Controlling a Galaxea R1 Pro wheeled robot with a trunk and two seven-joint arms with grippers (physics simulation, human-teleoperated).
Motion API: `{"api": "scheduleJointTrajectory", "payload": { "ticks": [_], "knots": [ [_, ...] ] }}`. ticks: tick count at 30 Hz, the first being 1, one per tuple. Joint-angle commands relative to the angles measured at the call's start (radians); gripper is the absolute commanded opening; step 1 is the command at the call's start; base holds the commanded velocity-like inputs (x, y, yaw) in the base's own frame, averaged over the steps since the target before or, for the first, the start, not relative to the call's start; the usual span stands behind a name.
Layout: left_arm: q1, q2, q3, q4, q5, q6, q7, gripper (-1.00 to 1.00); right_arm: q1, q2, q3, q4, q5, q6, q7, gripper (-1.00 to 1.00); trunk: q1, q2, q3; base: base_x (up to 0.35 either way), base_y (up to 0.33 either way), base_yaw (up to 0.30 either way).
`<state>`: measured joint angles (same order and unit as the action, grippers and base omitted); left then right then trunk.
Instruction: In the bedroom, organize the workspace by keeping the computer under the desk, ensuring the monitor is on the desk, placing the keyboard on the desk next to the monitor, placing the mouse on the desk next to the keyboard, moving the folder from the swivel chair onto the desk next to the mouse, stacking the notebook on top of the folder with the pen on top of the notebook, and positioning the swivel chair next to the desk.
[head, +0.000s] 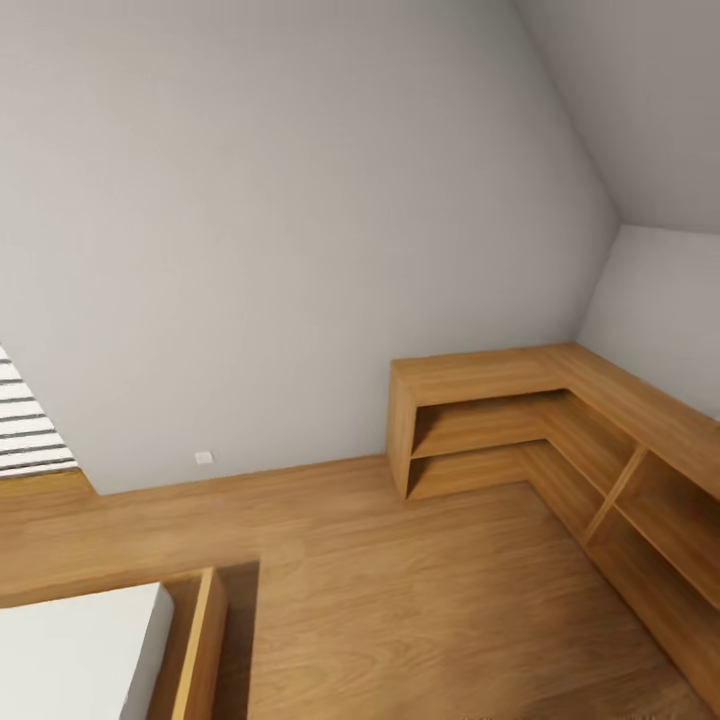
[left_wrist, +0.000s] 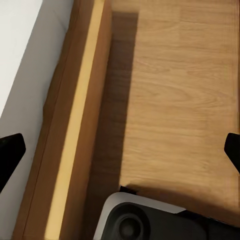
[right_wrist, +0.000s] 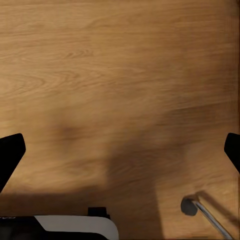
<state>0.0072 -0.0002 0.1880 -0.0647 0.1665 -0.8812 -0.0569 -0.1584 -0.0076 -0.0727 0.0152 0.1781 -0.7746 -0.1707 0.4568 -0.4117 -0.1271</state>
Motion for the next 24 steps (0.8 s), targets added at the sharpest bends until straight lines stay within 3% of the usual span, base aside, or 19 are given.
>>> {"api": "scheduleJointTrajectory", "payload": {
  "ticks": [1,8,24],
  "knots": [
    [0.000,0.000,0.001,-0.002,0.007,-0.001,-0.006,1.00,-0.001,0.000,-0.007,0.002,0.011,-0.003,-0.004,1.00,0.001,-0.002,-0.002,0.028,0.001,-0.255],
    [0.000,0.000,0.001,-0.002,0.007,-0.001,-0.005,1.00,-0.001,0.000,-0.007,0.002,0.011,-0.003,-0.004,1.00,0.001,-0.002,-0.002,0.060,0.000,-0.255],
    [0.000,0.000,0.002,-0.001,0.007,-0.001,-0.004,1.00,-0.001,0.000,-0.008,0.002,0.011,-0.003,-0.004,1.00,0.001,-0.002,-0.002,0.313,0.000,-0.253]
  ]
}}
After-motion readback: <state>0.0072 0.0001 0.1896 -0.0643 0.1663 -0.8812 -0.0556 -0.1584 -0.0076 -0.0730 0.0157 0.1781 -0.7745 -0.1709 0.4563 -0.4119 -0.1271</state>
